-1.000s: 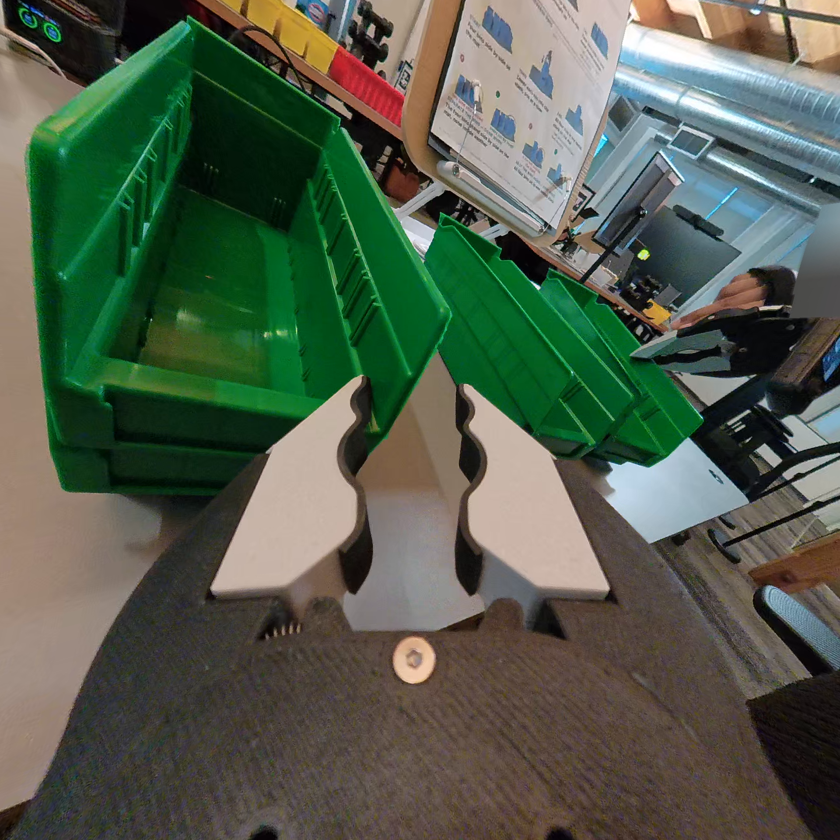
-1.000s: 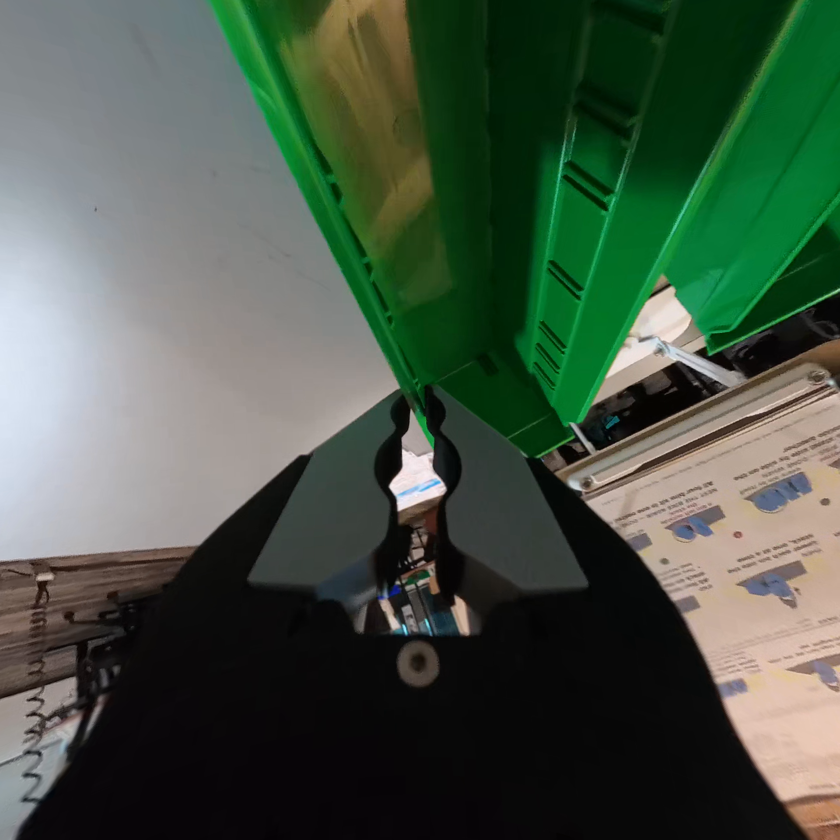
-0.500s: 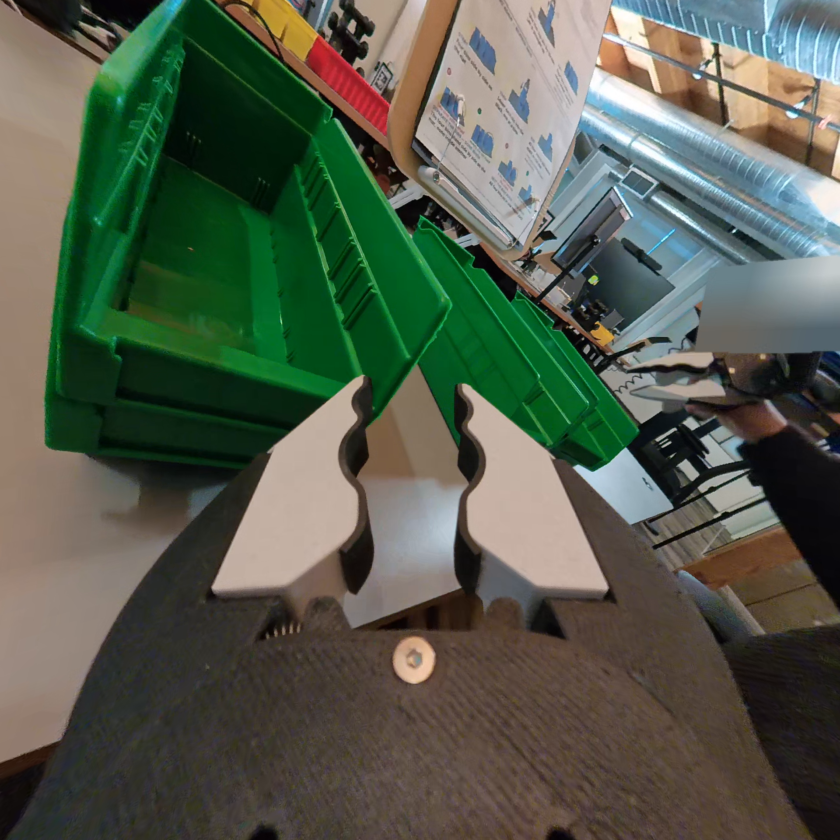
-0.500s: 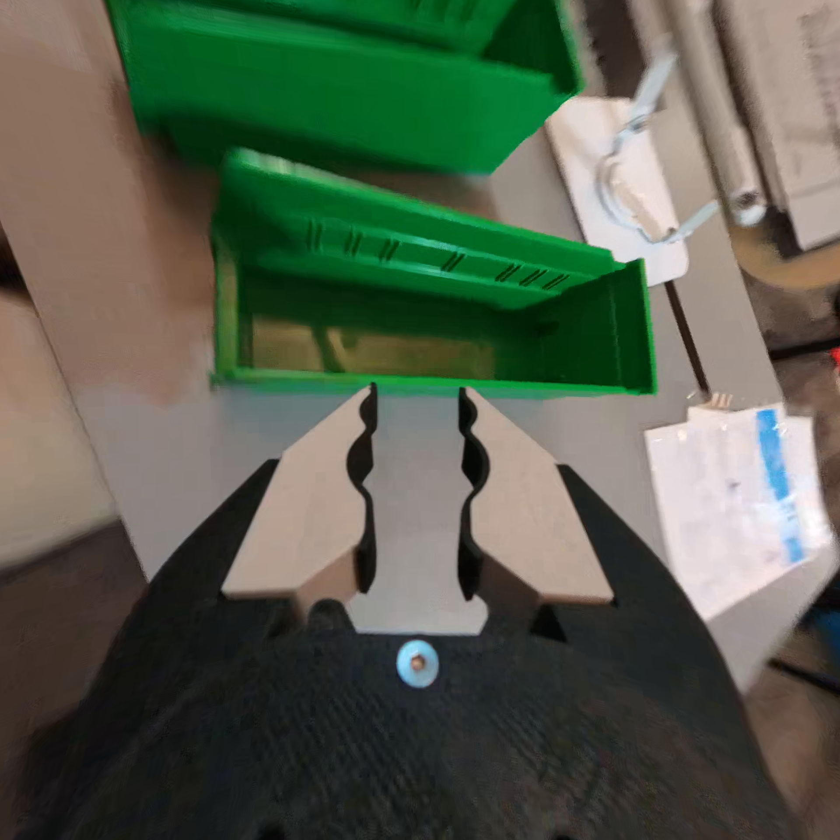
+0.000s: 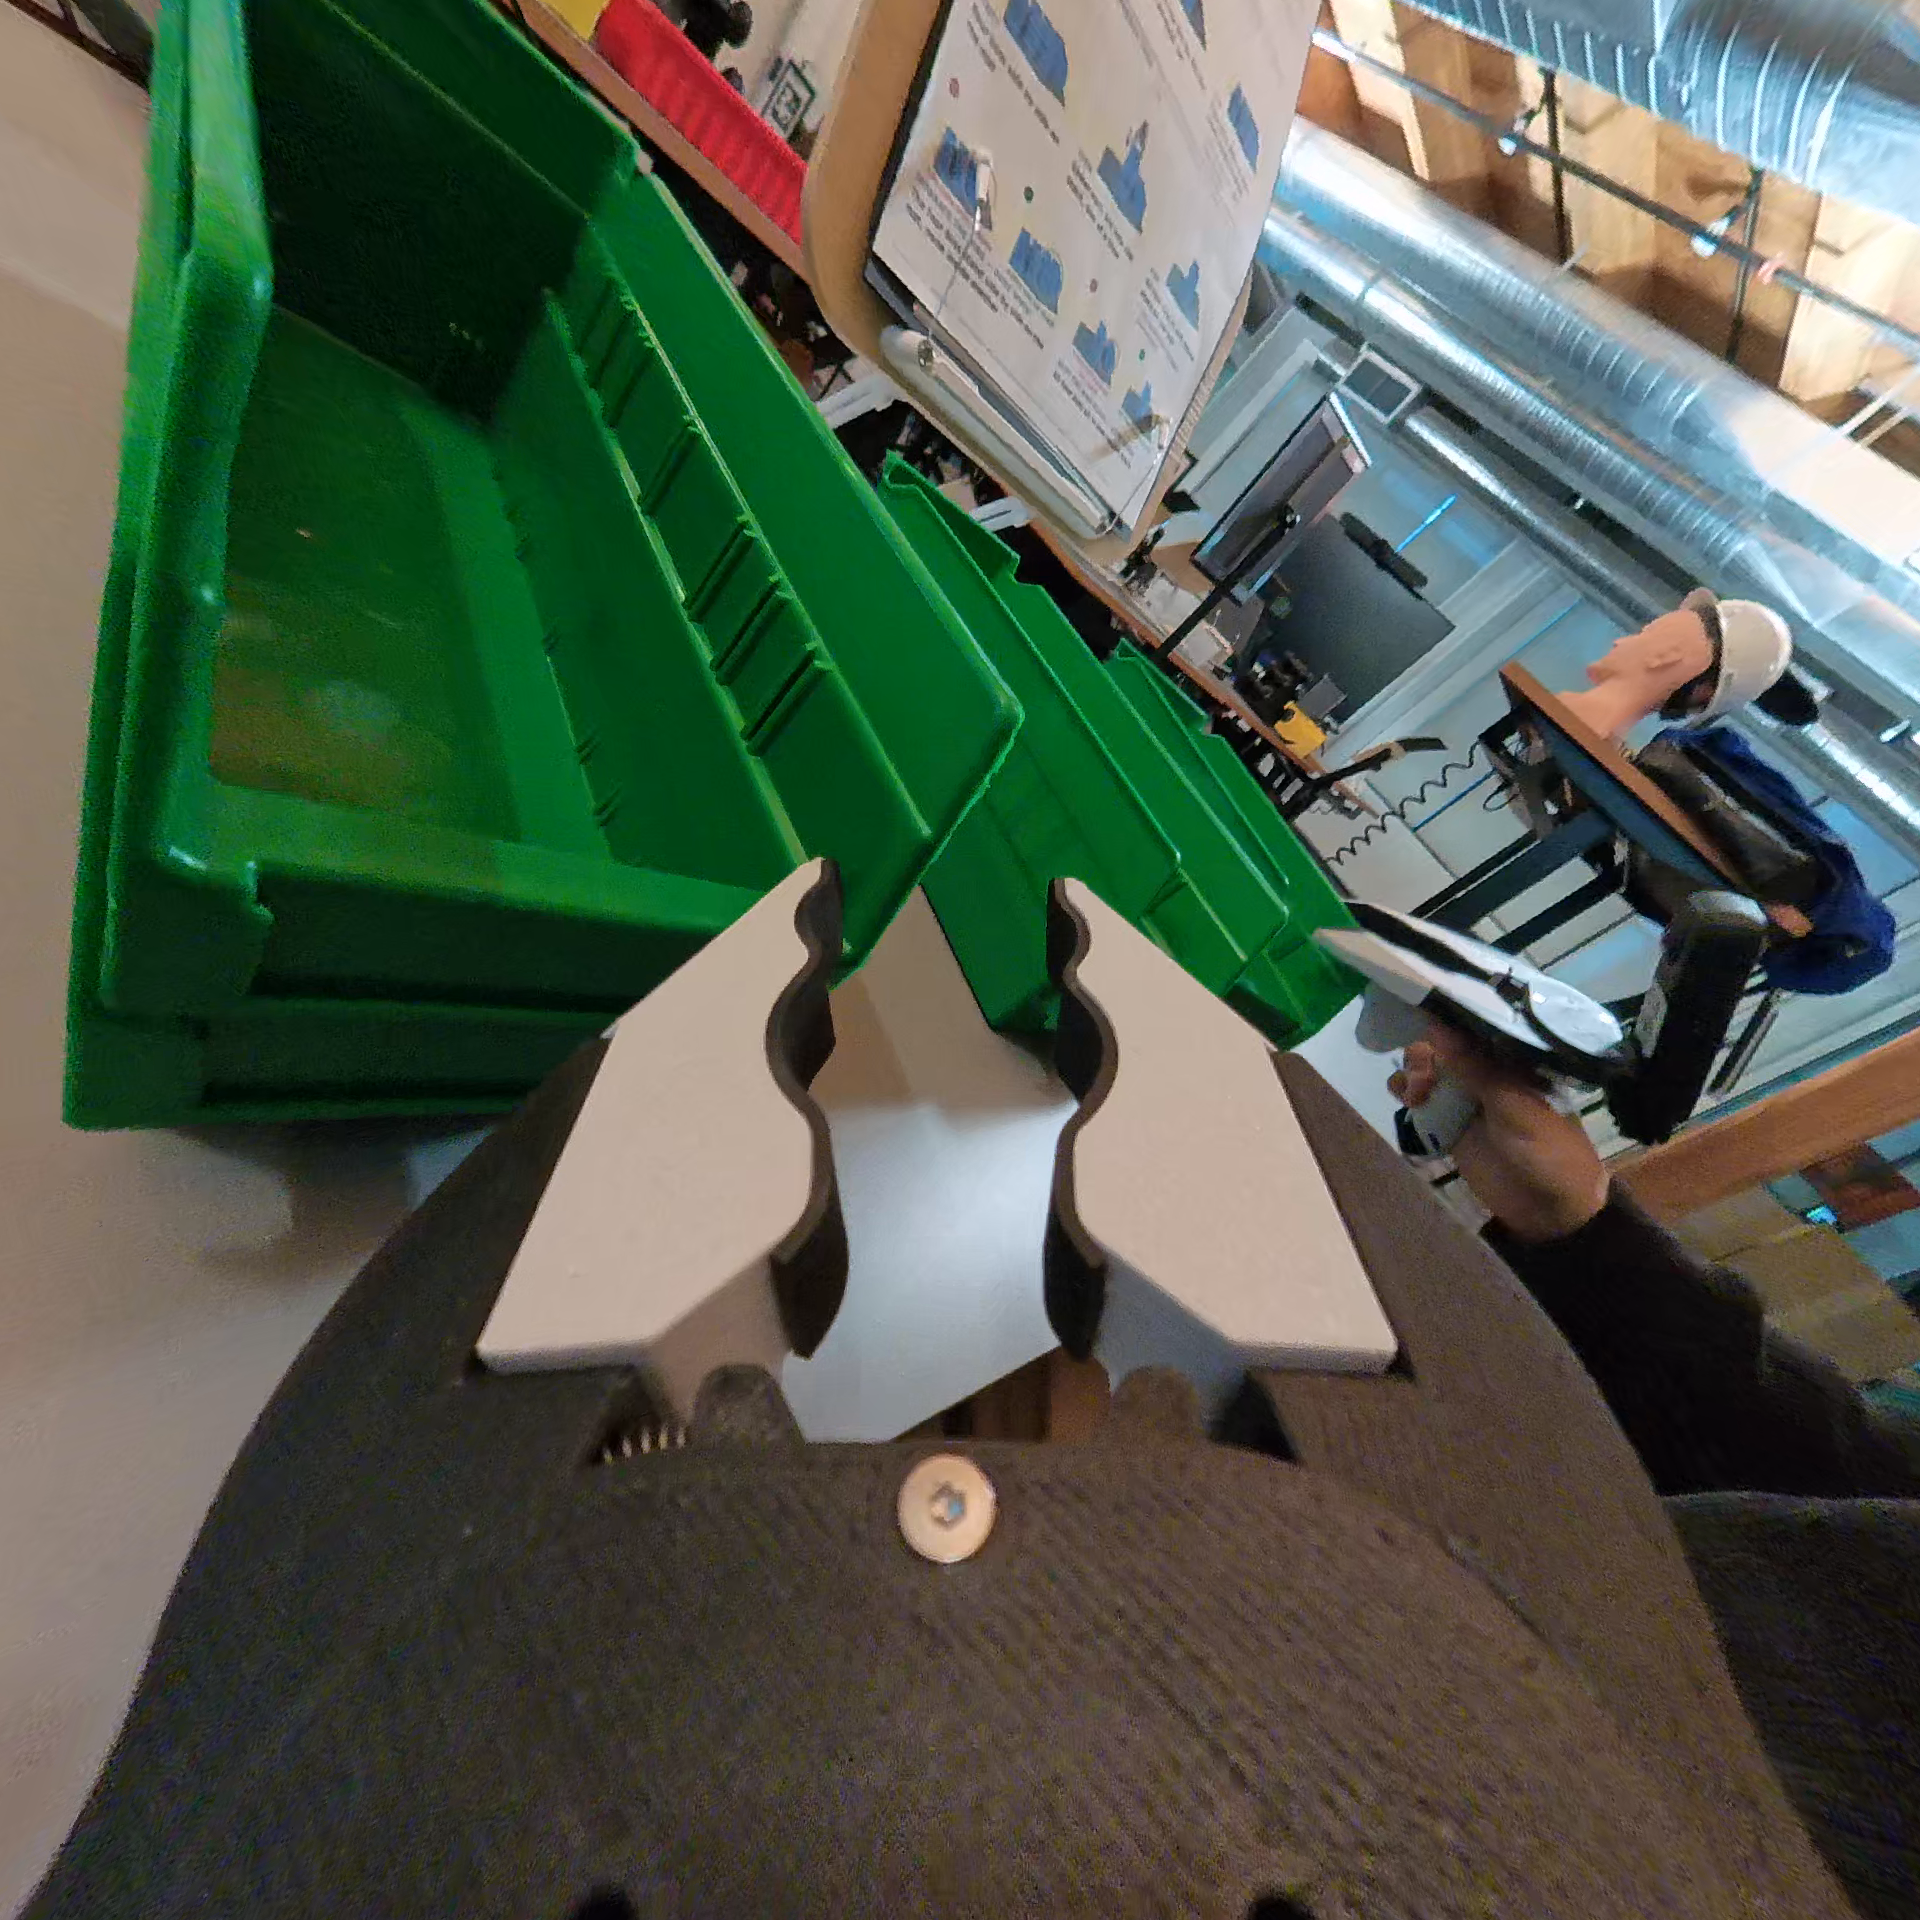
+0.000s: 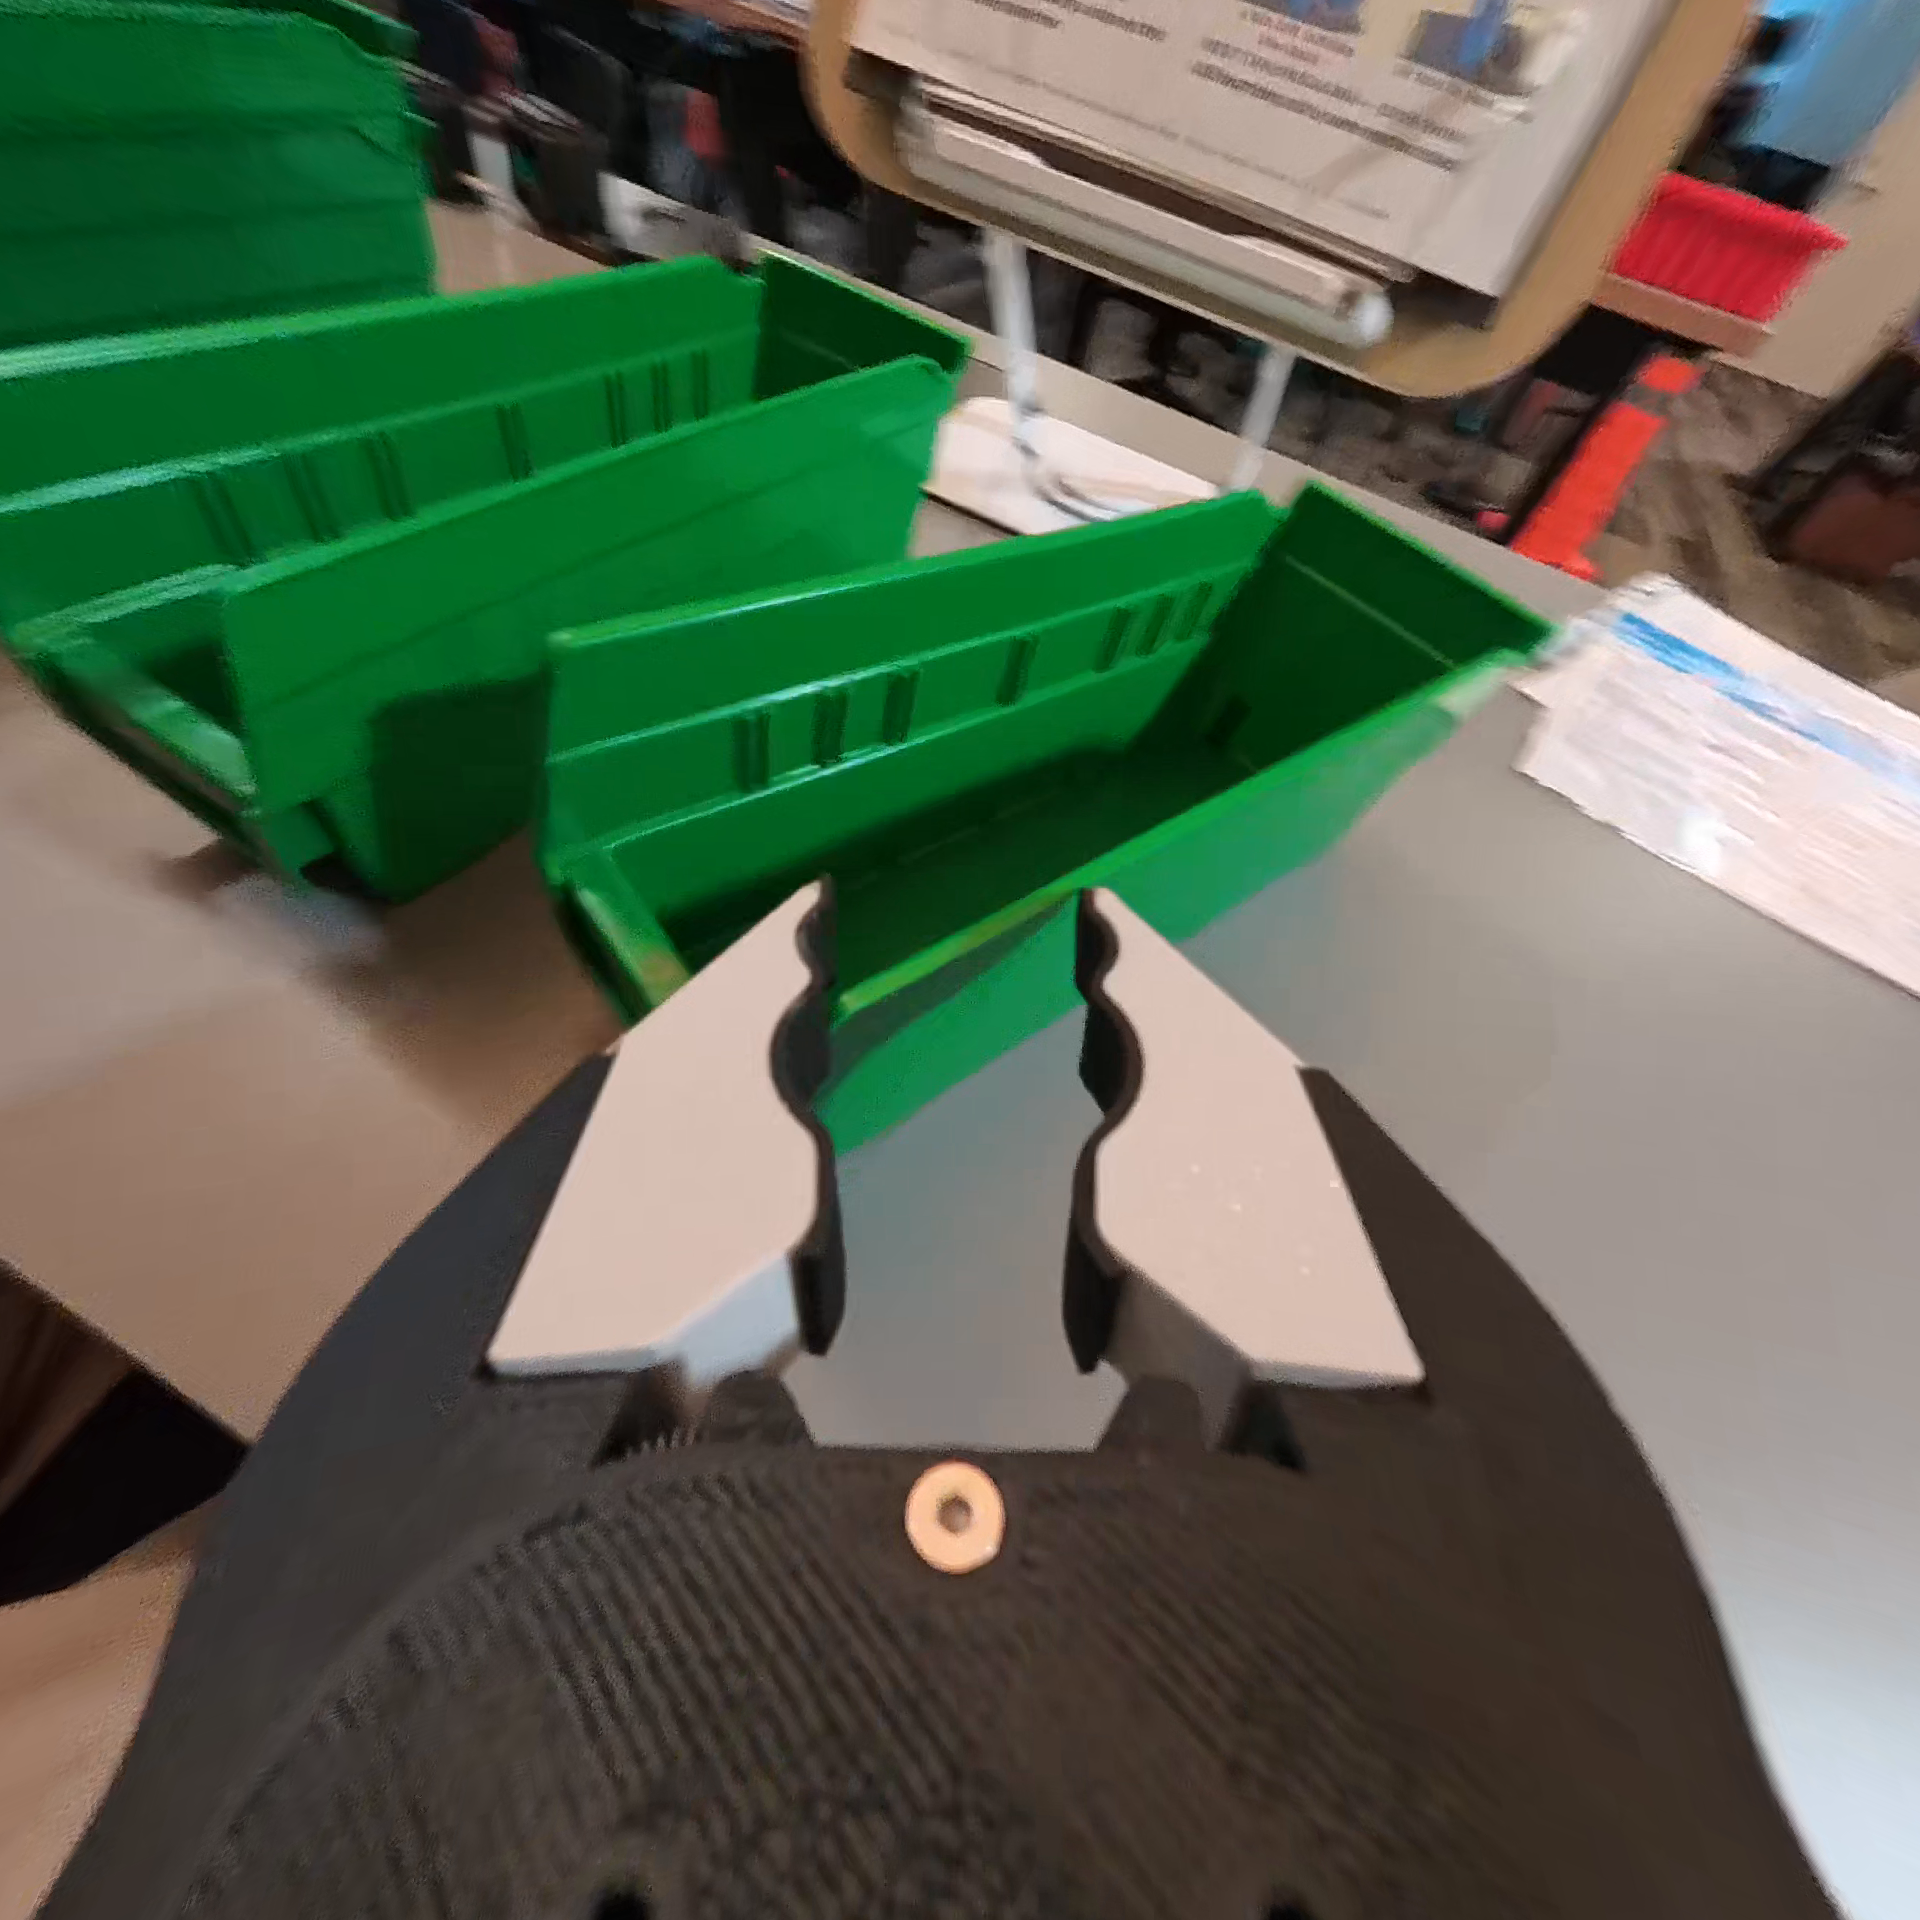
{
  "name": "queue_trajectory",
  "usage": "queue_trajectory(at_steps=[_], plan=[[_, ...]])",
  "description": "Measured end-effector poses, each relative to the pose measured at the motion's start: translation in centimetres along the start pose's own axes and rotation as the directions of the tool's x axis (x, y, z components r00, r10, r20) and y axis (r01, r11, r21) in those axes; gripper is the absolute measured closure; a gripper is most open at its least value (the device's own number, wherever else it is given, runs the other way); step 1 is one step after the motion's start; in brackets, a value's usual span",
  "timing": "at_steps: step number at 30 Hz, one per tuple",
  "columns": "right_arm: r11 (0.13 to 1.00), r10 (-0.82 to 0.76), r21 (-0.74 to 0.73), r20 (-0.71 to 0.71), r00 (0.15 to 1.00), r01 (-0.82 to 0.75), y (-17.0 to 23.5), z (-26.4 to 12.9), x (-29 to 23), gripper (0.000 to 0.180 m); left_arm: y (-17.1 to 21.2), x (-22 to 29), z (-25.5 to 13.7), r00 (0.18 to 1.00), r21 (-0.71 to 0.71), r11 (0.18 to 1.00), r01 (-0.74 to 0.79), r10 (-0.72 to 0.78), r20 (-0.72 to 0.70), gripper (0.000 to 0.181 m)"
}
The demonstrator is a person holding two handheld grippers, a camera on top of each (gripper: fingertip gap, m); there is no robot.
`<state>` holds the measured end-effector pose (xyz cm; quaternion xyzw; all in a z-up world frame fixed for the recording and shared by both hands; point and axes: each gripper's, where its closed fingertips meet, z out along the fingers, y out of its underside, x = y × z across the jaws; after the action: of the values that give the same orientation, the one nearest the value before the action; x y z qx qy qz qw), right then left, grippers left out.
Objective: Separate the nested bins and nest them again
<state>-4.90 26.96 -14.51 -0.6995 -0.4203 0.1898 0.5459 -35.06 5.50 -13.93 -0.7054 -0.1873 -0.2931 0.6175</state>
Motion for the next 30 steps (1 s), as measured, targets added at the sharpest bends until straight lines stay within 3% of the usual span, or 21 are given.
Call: queue_trajectory(at_steps=[8,21,25,30], plan=[[0.991,0.133,-0.028,-0.019,0.991,-0.134,1.1,-0.3,3.5,0.165,0.6,0.7,0.9,0.999,-0.034,0.999,-0.016,0.015,-0.036,0.142],[0.991,0.131,-0.013,-0.005,0.991,-0.131,1.1,-0.7,3.1,0.166,0.4,0.6,0.7,0.999,-0.029,1.000,0.001,-0.002,-0.035,0.142],[0.997,0.075,-0.020,0.005,0.997,-0.075,1.1,-0.6,2.9,0.162,0.0,0.3,0.5,1.000,-0.009,1.000,0.002,-0.002,-0.018,0.143],[0.999,0.037,0.006,-0.033,0.999,-0.037,-0.6,-2.4,4.5,0.124,-1.1,0.2,-0.4,1.000,0.051,0.999,-0.020,0.020,0.001,0.145]])
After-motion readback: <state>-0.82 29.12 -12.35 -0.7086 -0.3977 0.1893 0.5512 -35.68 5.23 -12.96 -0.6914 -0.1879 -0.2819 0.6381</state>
